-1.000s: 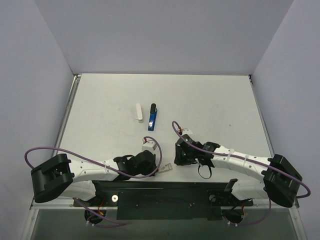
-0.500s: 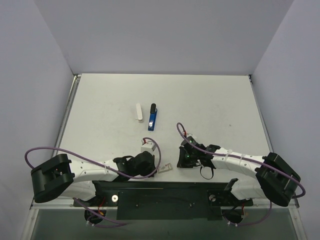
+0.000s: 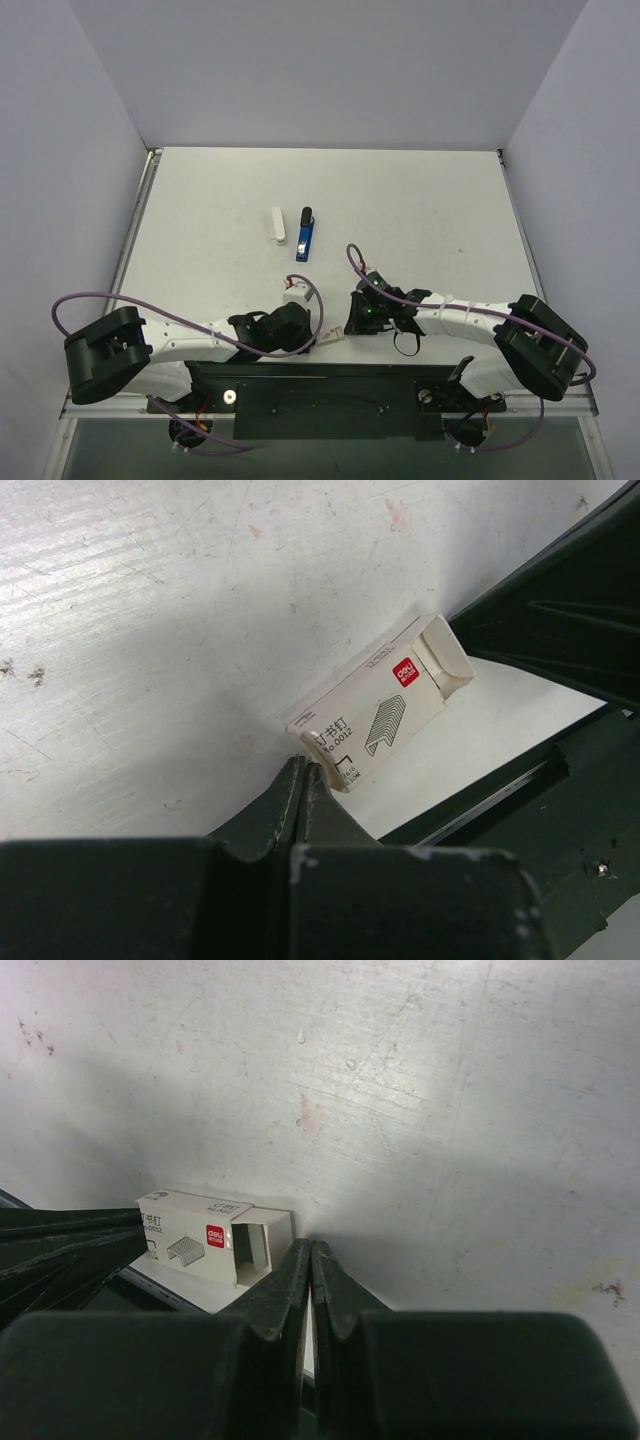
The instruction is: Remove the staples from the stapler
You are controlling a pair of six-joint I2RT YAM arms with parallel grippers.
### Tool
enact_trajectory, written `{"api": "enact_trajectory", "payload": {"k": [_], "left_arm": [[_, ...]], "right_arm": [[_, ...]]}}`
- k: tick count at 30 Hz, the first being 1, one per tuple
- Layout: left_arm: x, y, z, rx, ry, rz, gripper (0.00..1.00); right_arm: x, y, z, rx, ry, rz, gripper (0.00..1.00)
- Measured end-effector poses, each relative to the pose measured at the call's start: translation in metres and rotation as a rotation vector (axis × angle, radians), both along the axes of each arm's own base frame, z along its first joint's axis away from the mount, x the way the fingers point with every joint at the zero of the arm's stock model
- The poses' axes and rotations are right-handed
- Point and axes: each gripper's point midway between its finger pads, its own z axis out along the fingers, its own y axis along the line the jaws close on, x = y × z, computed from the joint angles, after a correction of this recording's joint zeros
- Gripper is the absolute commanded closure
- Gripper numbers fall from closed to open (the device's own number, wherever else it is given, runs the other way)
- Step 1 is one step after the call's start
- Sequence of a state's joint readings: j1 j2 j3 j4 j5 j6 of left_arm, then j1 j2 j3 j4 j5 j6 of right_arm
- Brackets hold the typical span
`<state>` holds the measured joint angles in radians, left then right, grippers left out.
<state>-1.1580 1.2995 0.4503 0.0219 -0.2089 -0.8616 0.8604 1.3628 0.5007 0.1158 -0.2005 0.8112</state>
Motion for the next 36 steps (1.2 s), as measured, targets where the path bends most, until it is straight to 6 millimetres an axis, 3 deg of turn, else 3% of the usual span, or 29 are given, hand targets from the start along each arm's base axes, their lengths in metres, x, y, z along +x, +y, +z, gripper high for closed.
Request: {"api": "enact_trajectory", "payload": {"k": [16, 25, 27, 29, 36], "left_arm": [[0.001, -0.003, 0.0, -0.01, -0.004, 0.0, 1.0], [0.002, -0.004, 0.0, 0.001, -0.006, -0.005, 1.0], [0.003, -0.006, 0.001, 0.008, -0.007, -0.01, 1.0], [0.005, -0.008, 0.001, 0.022, -0.011, -0.02, 1.0], [0.011, -0.02, 0.014, 0.027, -0.033, -0.046, 1.0]], "right_arm": [[-0.009, 0.022, 0.0, 0.001, -0.009, 0.067, 1.0], [-0.005, 0.02, 0.0, -0.034, -0.018, 0.056, 1.0], [-0.002, 0.016, 0.0, -0.054, -0.025, 0.044, 0.93], [0.002, 0.01, 0.001, -0.088, -0.034, 0.032, 0.8], [0.017, -0.008, 0.025, -0.176, -0.124, 0.002, 0.6]]}}
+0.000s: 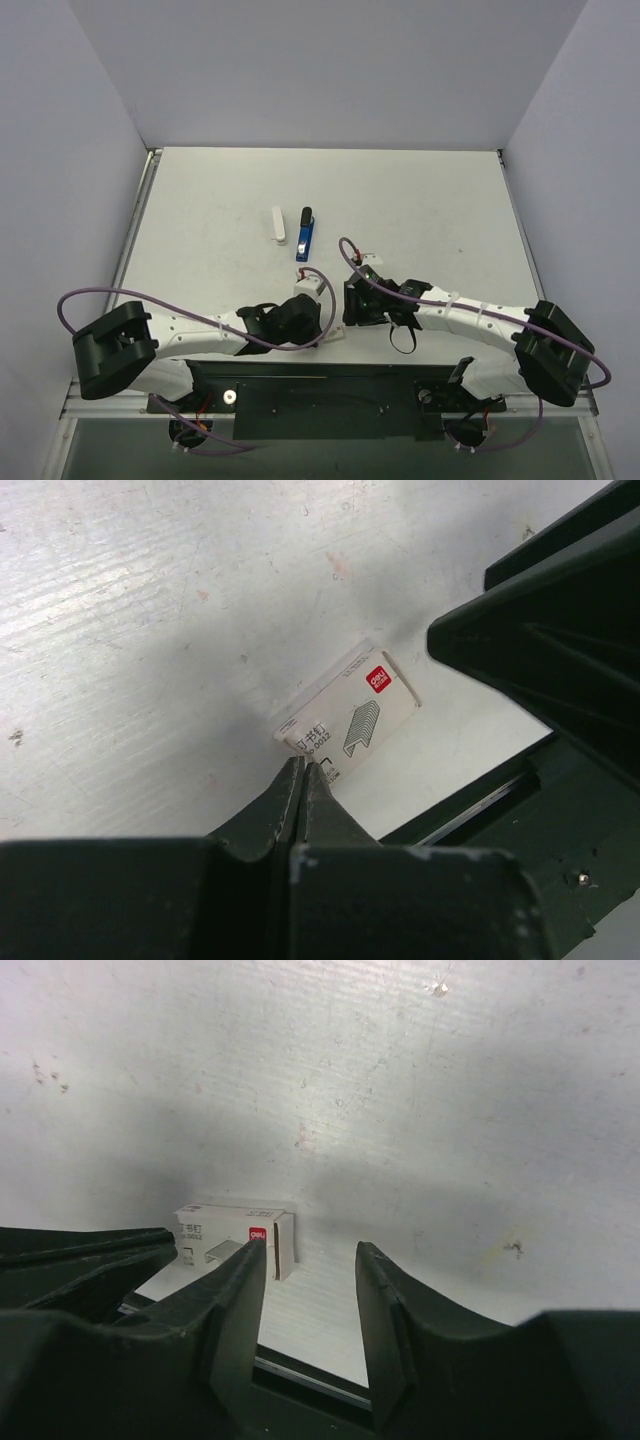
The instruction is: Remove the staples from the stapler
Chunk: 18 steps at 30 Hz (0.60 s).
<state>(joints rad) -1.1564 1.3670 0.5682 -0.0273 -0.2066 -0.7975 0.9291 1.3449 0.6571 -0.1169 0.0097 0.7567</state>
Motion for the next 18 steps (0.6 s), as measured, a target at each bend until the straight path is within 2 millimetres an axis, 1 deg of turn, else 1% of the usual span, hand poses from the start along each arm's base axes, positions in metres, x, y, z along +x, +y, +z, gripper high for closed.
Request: {"api": "enact_trajectory", "payload": {"k": [1, 3, 5, 10, 11, 12, 14, 15, 16, 17, 18], "left_arm": [[0.0, 0.0, 0.002, 0.0, -0.002, -0.001, 1.0], [0.0, 0.005, 0.006, 0.008, -0.012, 0.001, 1.0], [0.001, 0.012, 0.015, 0.01, -0.031, 0.007, 1.0], [0.004, 0.026, 0.043, -0.017, -0.084, 0.037, 1.0], [0.004, 0.03, 0.048, -0.021, -0.093, 0.044, 0.99], [0.004, 0.034, 0.053, -0.025, -0.102, 0.052, 0.94], [0.005, 0.042, 0.064, -0.041, -0.122, 0.069, 0.85], [0.005, 0.046, 0.07, -0.05, -0.133, 0.08, 0.82], [0.006, 0.049, 0.074, -0.058, -0.142, 0.089, 0.77], [0.006, 0.053, 0.079, -0.066, -0.152, 0.101, 0.74], [0.006, 0.056, 0.081, -0.067, -0.156, 0.108, 0.68]], "right_arm": [[0.002, 0.0, 0.006, 0.003, -0.016, -0.003, 0.53], [0.005, -0.001, 0.016, 0.012, -0.041, -0.004, 0.47], [0.005, 0.0, 0.022, 0.014, -0.057, 0.004, 0.43], [-0.005, 0.008, 0.024, -0.003, -0.058, 0.05, 0.34], [-0.007, 0.011, 0.023, -0.009, -0.057, 0.063, 0.32], [-0.01, 0.014, 0.021, -0.016, -0.055, 0.077, 0.32], [-0.015, 0.02, 0.017, -0.03, -0.048, 0.101, 0.28], [-0.017, 0.022, 0.016, -0.036, -0.044, 0.11, 0.27], [-0.019, 0.024, 0.014, -0.043, -0.041, 0.12, 0.27], [-0.021, 0.026, 0.012, -0.048, -0.038, 0.13, 0.26], [-0.022, 0.028, 0.011, -0.053, -0.036, 0.136, 0.26]]}}
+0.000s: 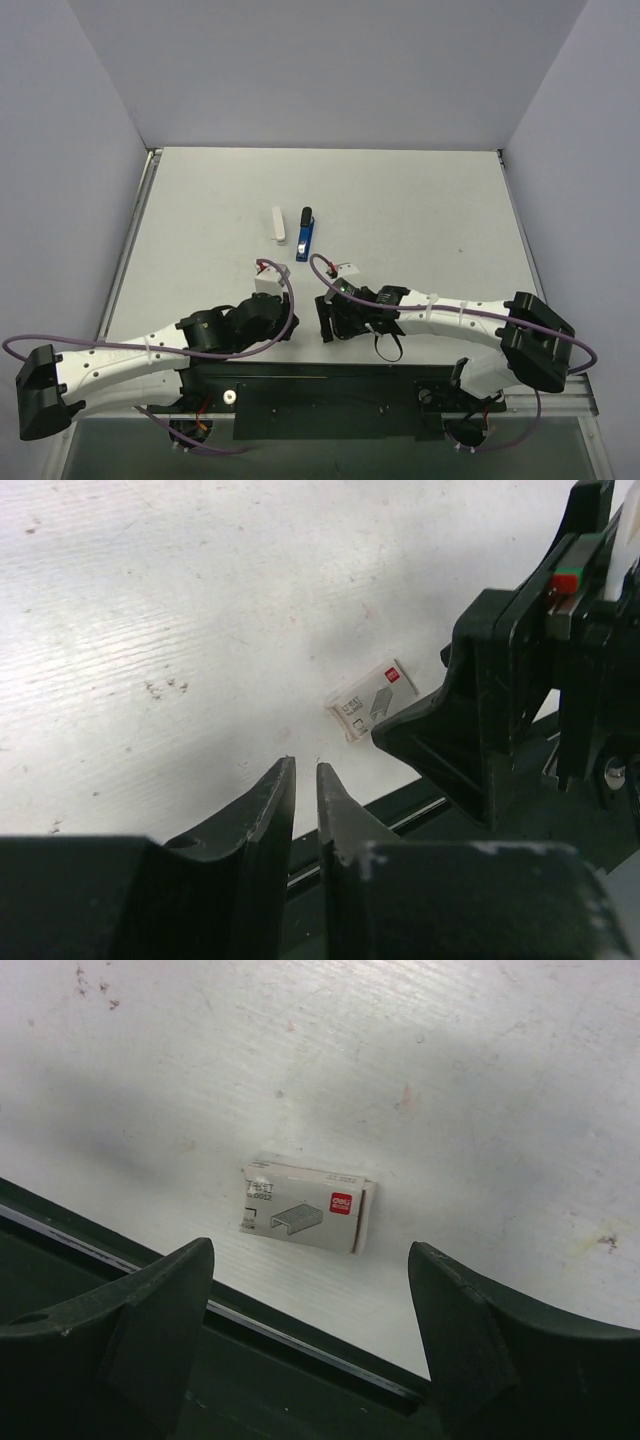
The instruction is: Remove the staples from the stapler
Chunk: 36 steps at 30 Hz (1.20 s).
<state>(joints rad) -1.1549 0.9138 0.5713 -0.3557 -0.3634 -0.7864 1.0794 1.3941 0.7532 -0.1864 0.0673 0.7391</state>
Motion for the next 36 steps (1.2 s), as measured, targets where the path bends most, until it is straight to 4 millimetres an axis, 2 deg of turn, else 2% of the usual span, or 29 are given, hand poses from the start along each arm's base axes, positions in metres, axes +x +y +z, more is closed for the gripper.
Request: {"api": "enact_trajectory", "payload": {"k": [1, 3, 11, 20, 34, 36], "left_arm": [[0.0, 0.003, 0.002, -0.004, -0.003, 0.01, 0.6], [0.001, 0.009, 0.004, 0.0, -0.008, 0.026, 0.54], [0.0, 0.023, 0.006, 0.01, -0.015, 0.06, 0.43], [-0.001, 0.027, 0.0, 0.027, -0.005, 0.061, 0.43], [-0.002, 0.027, -0.006, 0.034, 0.007, 0.069, 0.43], [-0.002, 0.027, -0.007, 0.038, 0.009, 0.069, 0.43]], "right_arm": [[-0.001, 0.003, -0.001, -0.005, 0.002, 0.009, 0.26], [-0.003, 0.009, -0.002, -0.011, 0.003, 0.023, 0.26], [-0.002, 0.018, -0.013, -0.063, 0.001, 0.036, 0.25], [-0.001, 0.019, -0.028, -0.13, 0.001, 0.023, 0.3], [-0.004, 0.017, -0.03, -0.181, -0.023, 0.025, 0.62], [-0.003, 0.017, -0.03, -0.184, -0.027, 0.022, 0.61]]}}
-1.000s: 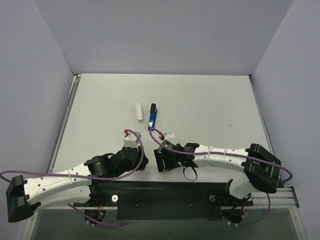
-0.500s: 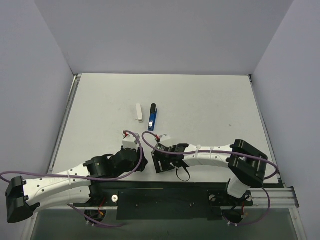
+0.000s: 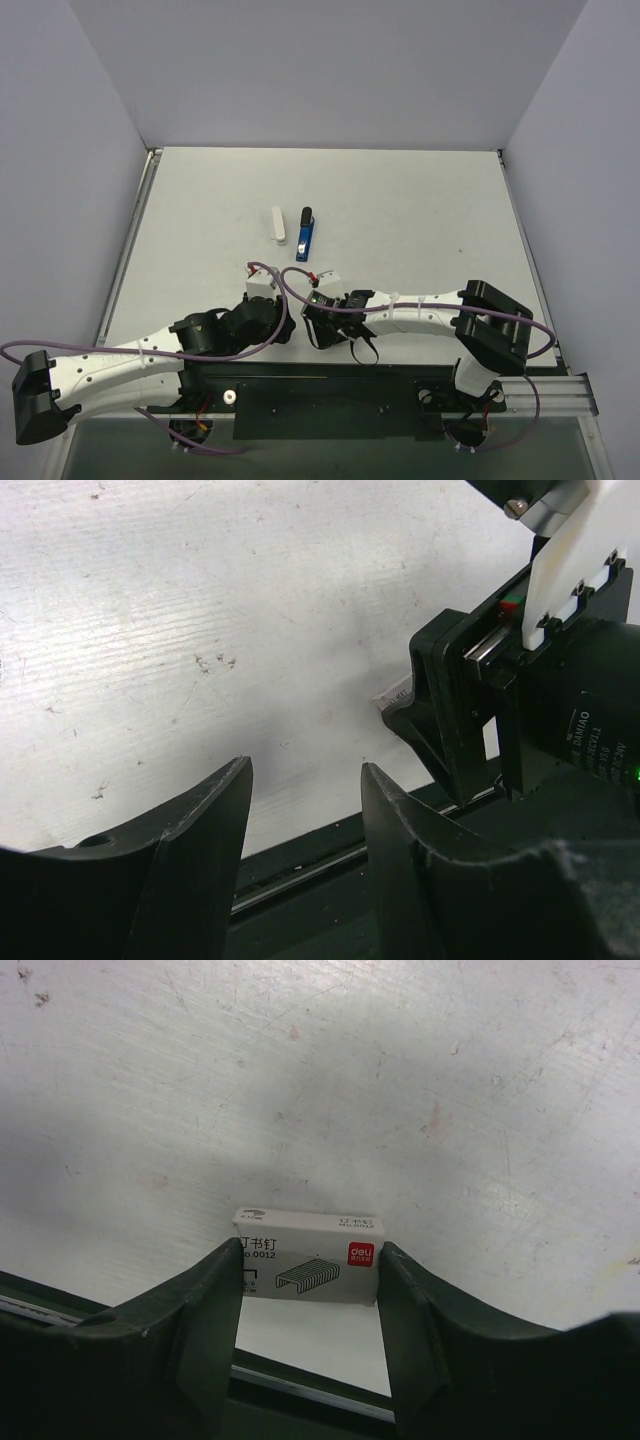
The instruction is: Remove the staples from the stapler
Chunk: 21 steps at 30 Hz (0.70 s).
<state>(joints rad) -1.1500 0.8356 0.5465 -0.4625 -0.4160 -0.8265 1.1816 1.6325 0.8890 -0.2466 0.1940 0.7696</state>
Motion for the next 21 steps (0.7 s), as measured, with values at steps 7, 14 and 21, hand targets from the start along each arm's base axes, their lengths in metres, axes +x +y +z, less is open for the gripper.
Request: {"api": "enact_trajectory", "payload": {"k": [7, 14, 21], "left_arm": [[0.0, 0.0, 0.0, -0.001, -0.001, 0.0, 0.43], [0.0, 0.0, -0.001, 0.005, 0.001, 0.001, 0.43], [0.002, 0.001, -0.001, 0.012, -0.005, 0.007, 0.38]], "right_arm": [[0.001, -0.002, 0.001, -0.015, -0.013, -0.003, 0.41], [0.006, -0.005, 0.007, -0.029, -0.041, -0.011, 0.3], [0.013, -0.006, 0.031, 0.008, -0.085, -0.013, 0.2]]}}
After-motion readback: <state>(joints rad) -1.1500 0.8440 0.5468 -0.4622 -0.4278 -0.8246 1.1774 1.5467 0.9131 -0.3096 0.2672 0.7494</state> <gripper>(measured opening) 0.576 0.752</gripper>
